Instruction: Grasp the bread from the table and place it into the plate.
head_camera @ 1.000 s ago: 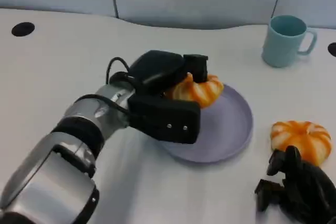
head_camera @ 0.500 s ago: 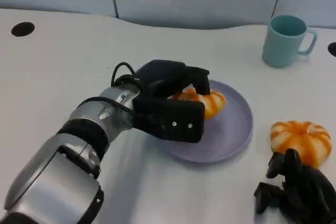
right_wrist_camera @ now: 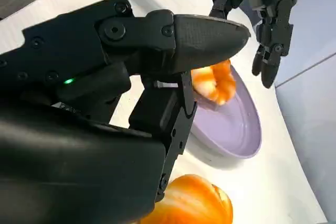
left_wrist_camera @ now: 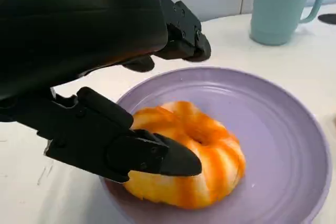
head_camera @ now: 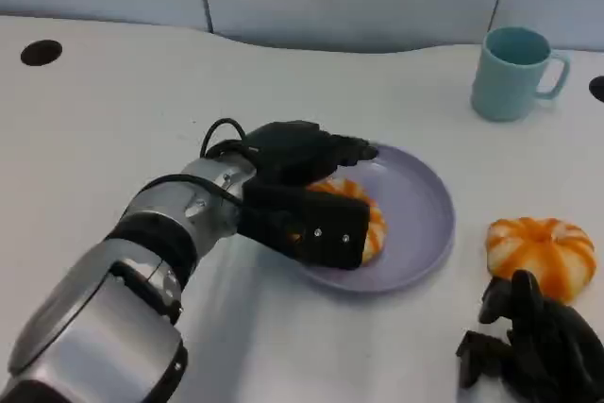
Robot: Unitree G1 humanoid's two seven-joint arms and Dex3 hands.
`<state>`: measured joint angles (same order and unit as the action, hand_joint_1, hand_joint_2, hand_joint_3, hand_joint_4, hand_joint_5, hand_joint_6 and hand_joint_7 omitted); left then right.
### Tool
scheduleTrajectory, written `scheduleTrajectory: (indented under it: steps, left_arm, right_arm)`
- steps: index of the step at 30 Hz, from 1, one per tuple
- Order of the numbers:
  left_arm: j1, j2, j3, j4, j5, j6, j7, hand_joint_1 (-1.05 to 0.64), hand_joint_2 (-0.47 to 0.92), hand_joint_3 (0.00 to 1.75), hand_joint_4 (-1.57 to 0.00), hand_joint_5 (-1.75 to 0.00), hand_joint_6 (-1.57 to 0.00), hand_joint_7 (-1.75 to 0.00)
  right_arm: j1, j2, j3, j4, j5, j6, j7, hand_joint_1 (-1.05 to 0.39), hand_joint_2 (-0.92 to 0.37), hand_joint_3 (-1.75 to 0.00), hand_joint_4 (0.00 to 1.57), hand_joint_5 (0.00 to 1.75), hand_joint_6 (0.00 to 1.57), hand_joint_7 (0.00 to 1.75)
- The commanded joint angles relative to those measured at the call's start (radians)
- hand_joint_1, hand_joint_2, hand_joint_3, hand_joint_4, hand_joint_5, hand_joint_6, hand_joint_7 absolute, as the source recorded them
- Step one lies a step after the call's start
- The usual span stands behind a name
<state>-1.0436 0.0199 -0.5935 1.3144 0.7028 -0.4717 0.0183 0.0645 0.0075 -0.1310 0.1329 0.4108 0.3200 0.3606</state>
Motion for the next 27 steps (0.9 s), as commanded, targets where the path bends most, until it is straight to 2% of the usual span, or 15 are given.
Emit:
scheduleTrajectory:
  steps: [1, 8, 10, 12, 21, 22, 23, 24, 27]
  left_arm:
    - [-0.012, 0.031, -0.007, -0.015, 0.014, -0.012, 0.015, -0.78, 0.92, 0.35, 0.0, -0.09, -0.01, -0.02]
    - [0.015, 0.051, 0.052, -0.029, -0.044, -0.071, 0.011, -0.79, 0.92, 0.38, -0.01, -0.08, -0.05, -0.03]
    - [0.066, 0.072, 0.168, -0.053, -0.183, -0.153, -0.057, -0.76, 0.92, 0.41, -0.05, -0.07, -0.06, -0.04]
    - [0.09, 0.082, 0.224, -0.067, -0.249, -0.191, -0.098, -0.74, 0.92, 0.41, -0.07, -0.09, -0.08, -0.05]
    - [0.098, 0.084, 0.239, -0.08, -0.263, -0.194, -0.128, -0.73, 0.92, 0.41, -0.08, -0.1, -0.09, -0.06]
    - [0.202, 0.086, 0.37, -0.142, -0.472, -0.207, -0.282, -0.73, 0.92, 0.41, -0.07, -0.1, -0.09, -0.06]
    - [0.281, 0.087, 0.471, -0.191, -0.631, -0.215, -0.402, -0.69, 0.92, 0.36, -0.23, -0.19, -0.17, -0.09]
    - [0.35, 0.086, 0.548, -0.241, -0.758, -0.212, -0.488, -0.68, 0.92, 0.34, -0.29, -0.22, -0.2, -0.1]
    - [0.449, 0.073, 0.628, -0.338, -0.908, -0.165, -0.588, -0.66, 0.92, 0.32, -0.43, -0.3, -0.31, -0.12]
  right_arm:
    - [0.019, -0.002, -0.008, 0.004, -0.001, 0.007, -0.019, -0.44, -0.92, -0.46, 1.29, 1.28, 1.13, 1.27]
    - [0.016, -0.008, -0.006, 0.009, -0.004, 0.006, -0.01, -0.45, -0.92, -0.45, 1.29, 1.27, 1.14, 1.25]
    - [0.014, -0.005, -0.01, 0.012, 0.001, 0.006, -0.009, -0.45, -0.92, -0.45, 1.29, 1.27, 1.14, 1.25]
    - [0.013, -0.004, -0.011, 0.014, 0.003, 0.006, -0.008, -0.45, -0.92, -0.45, 1.29, 1.28, 1.14, 1.26]
    - [0.013, -0.003, -0.013, 0.014, 0.002, 0.006, -0.007, -0.45, -0.92, -0.44, 1.29, 1.28, 1.13, 1.27]
    - [0.011, -0.007, -0.011, 0.013, -0.002, 0.009, -0.009, -0.45, -0.92, -0.44, 1.29, 1.28, 1.13, 1.27]
    - [0.01, -0.009, -0.009, 0.012, -0.005, 0.011, -0.011, -0.44, -0.92, -0.48, 1.3, 1.28, 1.13, 1.28]
    - [0.009, -0.01, -0.007, 0.009, -0.008, 0.014, -0.014, -0.43, -0.92, -0.5, 1.31, 1.28, 1.13, 1.29]
    - [0.006, -0.009, -0.006, 0.012, -0.01, 0.01, -0.013, -0.43, -0.92, -0.5, 1.31, 1.27, 1.12, 1.3]
